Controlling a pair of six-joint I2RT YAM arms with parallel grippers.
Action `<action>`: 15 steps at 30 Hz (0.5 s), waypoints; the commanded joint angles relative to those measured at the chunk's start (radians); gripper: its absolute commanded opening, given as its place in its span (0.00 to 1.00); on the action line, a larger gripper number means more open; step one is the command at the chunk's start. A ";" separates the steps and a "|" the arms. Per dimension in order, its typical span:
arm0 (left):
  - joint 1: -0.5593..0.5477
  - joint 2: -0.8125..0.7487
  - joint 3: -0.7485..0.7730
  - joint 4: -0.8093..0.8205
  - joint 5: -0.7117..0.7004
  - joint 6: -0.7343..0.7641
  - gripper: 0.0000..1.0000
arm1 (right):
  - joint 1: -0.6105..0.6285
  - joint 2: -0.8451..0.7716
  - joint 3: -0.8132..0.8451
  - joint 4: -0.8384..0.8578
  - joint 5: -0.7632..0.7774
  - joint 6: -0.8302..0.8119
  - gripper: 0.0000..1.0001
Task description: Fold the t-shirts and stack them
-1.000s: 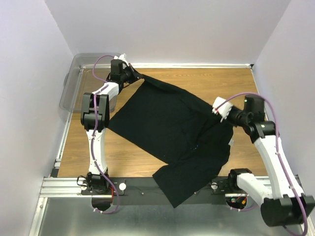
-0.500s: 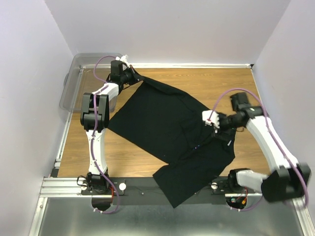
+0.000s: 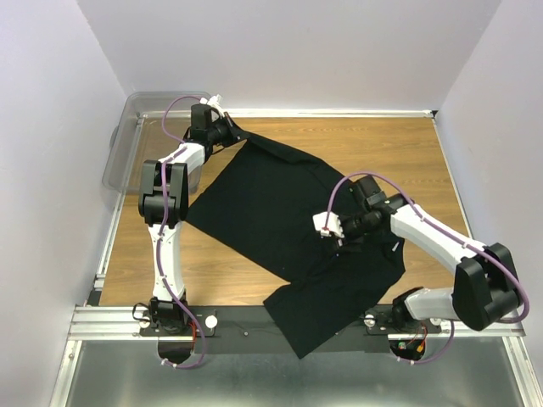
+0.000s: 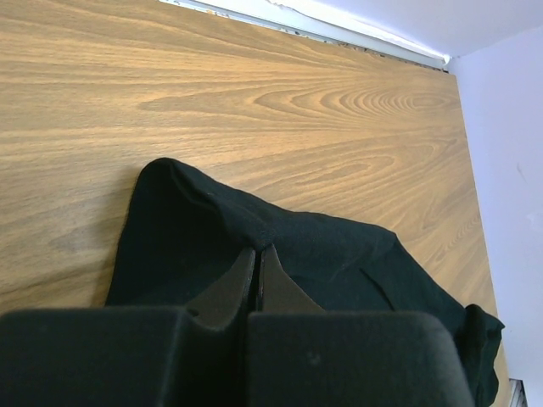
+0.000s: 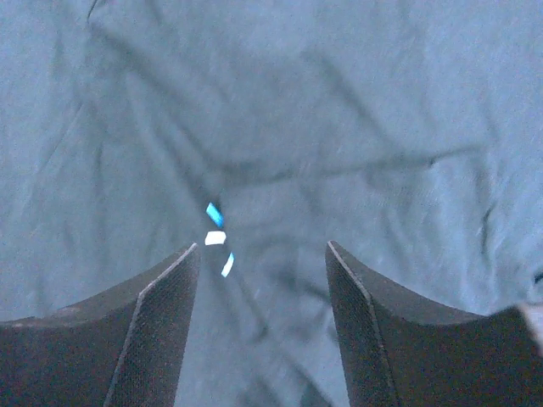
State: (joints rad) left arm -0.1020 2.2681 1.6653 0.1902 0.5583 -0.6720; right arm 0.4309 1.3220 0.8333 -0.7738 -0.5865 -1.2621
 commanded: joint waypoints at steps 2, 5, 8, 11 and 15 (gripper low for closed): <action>0.004 -0.016 0.017 -0.003 0.028 0.015 0.00 | 0.100 0.066 -0.033 0.201 0.057 0.154 0.62; 0.004 -0.015 0.019 -0.003 0.032 0.015 0.00 | 0.117 0.095 -0.036 0.241 0.106 0.197 0.56; 0.004 -0.013 0.019 -0.002 0.035 0.017 0.00 | 0.120 0.103 -0.057 0.258 0.140 0.213 0.54; 0.004 -0.009 0.025 -0.003 0.043 0.018 0.00 | 0.120 0.086 -0.083 0.260 0.154 0.224 0.54; 0.004 -0.005 0.030 -0.003 0.041 0.018 0.00 | 0.124 0.060 -0.109 0.257 0.156 0.236 0.55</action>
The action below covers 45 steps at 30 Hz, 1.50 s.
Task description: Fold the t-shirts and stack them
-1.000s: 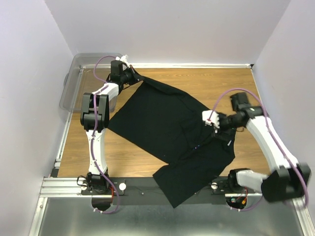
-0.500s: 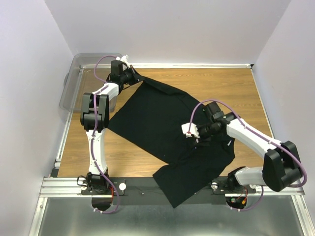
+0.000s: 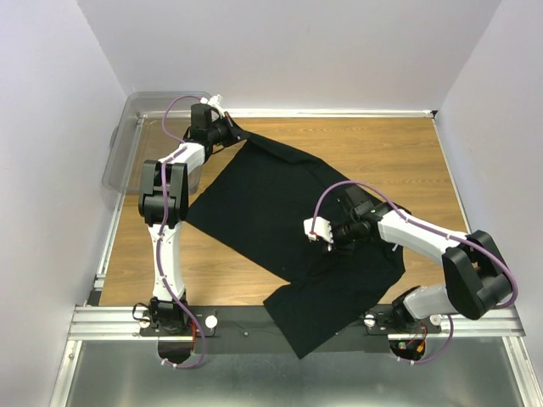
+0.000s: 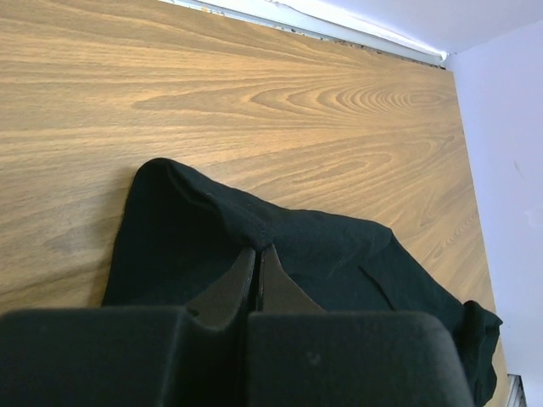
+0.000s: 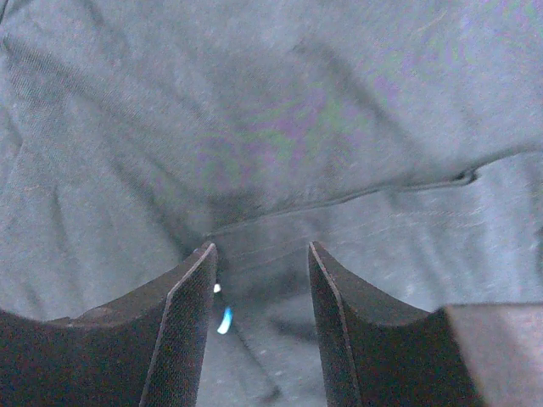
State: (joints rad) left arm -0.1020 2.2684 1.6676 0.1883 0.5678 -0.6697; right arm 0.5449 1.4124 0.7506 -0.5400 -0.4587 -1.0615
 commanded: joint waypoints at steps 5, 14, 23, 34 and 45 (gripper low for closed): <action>0.004 -0.009 0.024 -0.001 0.032 0.016 0.00 | 0.052 -0.030 -0.053 0.023 0.023 0.069 0.57; 0.004 -0.018 0.015 -0.001 0.032 0.018 0.00 | 0.070 -0.024 -0.066 0.061 0.072 0.116 0.54; 0.004 -0.020 0.015 -0.003 0.032 0.016 0.00 | 0.069 -0.067 -0.065 0.075 0.137 0.149 0.28; 0.004 -0.029 0.014 -0.003 0.037 0.012 0.00 | 0.069 -0.205 0.018 0.066 0.084 0.259 0.05; 0.004 -0.124 0.034 0.028 0.087 -0.025 0.00 | 0.064 -0.316 0.418 0.048 0.432 0.371 0.01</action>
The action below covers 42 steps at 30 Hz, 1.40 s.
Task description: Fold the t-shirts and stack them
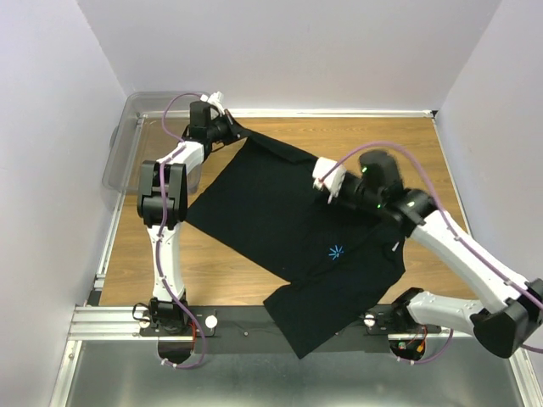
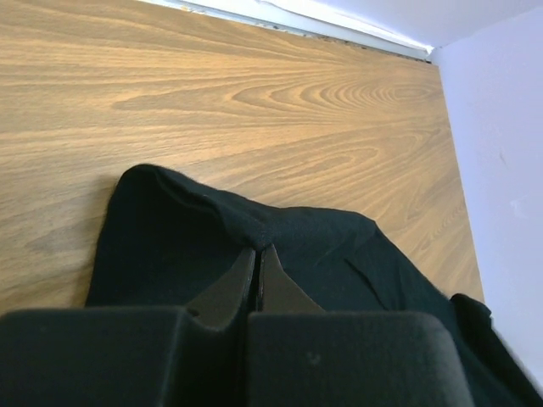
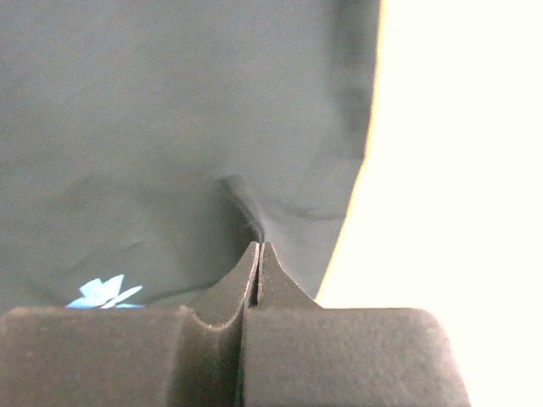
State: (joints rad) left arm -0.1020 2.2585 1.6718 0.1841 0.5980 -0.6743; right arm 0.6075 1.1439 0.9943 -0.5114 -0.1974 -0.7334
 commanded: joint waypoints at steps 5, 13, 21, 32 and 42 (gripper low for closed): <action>0.002 -0.235 0.035 0.116 0.105 -0.099 0.00 | -0.083 0.025 0.534 -0.033 0.227 0.097 0.00; -0.036 -0.523 0.129 0.224 0.149 -0.252 0.00 | -0.158 0.120 1.207 -0.042 0.116 0.225 0.01; -0.061 -0.817 0.275 0.222 0.040 -0.280 0.00 | -0.262 0.096 1.521 -0.032 0.203 0.258 0.01; -0.059 -1.128 0.132 0.149 -0.345 -0.091 0.00 | -0.241 0.111 1.495 0.075 0.446 0.108 0.01; -0.053 -0.796 0.060 0.158 -0.365 -0.174 0.00 | -0.222 0.163 1.142 0.201 0.541 -0.086 0.01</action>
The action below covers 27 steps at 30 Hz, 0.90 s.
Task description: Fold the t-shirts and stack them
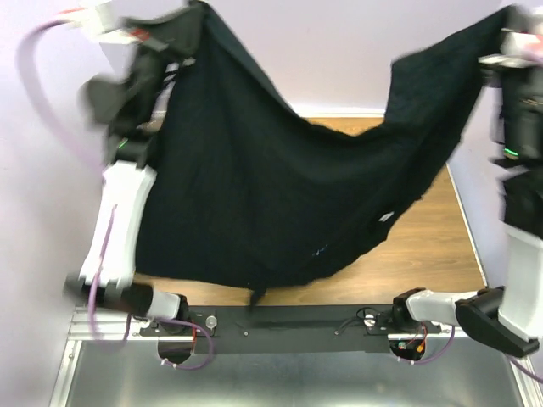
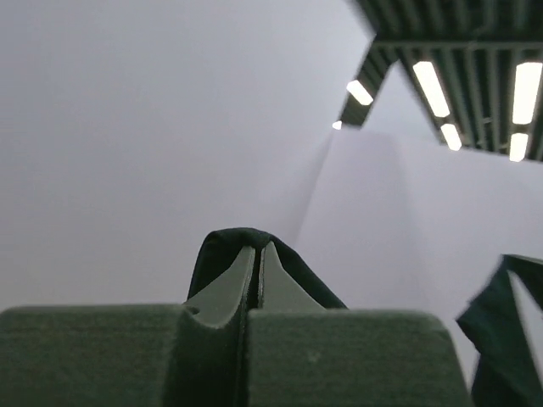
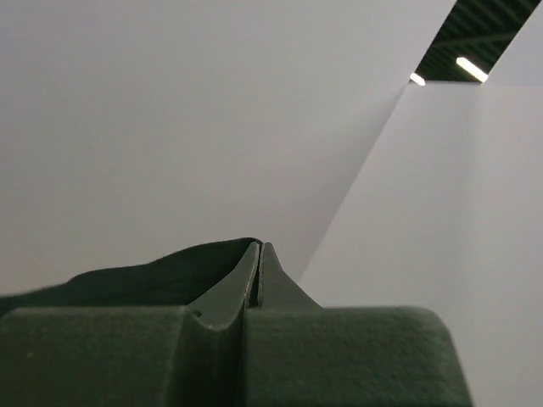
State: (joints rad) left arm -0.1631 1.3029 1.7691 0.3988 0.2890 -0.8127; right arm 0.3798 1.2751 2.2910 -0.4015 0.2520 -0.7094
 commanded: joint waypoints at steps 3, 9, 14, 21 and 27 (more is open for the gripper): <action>0.008 0.350 -0.002 -0.092 -0.062 -0.065 0.00 | -0.141 0.079 -0.268 0.147 0.026 -0.061 0.01; 0.013 0.717 0.082 -0.170 -0.148 -0.124 0.00 | -0.495 0.257 -0.297 0.147 -0.135 0.157 0.01; 0.011 0.825 0.171 -0.161 -0.120 -0.128 0.00 | -0.495 0.210 -0.464 0.156 -0.227 0.179 0.01; 0.004 0.736 0.124 -0.095 -0.016 -0.100 0.00 | -0.495 0.106 -0.470 0.142 -0.443 0.249 0.01; -0.033 0.416 -0.095 0.031 0.102 -0.109 0.00 | -0.495 -0.016 -0.216 -0.026 -0.654 0.356 0.01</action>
State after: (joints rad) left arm -0.1665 1.9335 1.7615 0.2733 0.2897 -0.9264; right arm -0.1112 1.3785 1.9106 -0.3931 -0.2287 -0.4412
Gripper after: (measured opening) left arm 0.011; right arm 0.006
